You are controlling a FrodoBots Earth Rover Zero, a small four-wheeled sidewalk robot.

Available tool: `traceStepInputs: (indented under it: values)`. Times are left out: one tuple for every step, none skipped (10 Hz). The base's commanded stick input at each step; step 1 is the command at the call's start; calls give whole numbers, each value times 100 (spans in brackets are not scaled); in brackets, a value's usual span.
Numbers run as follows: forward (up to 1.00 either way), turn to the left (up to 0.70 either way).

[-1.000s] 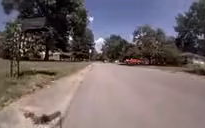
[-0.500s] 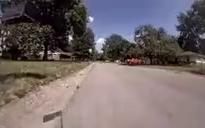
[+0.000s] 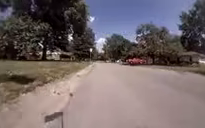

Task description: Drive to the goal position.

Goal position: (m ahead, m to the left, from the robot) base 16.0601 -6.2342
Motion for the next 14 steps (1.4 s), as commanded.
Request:
traceStepInputs:
  values:
    - [100, 0]
    - [100, 0]
    - [100, 0]
    - [100, 0]
    - [100, 0]
    - [100, 0]
    - [100, 0]
    - [100, 0]
    - [100, 0]
    - [100, 0]
    - [100, 0]
    - [100, 0]
    - [100, 0]
    - [100, 0]
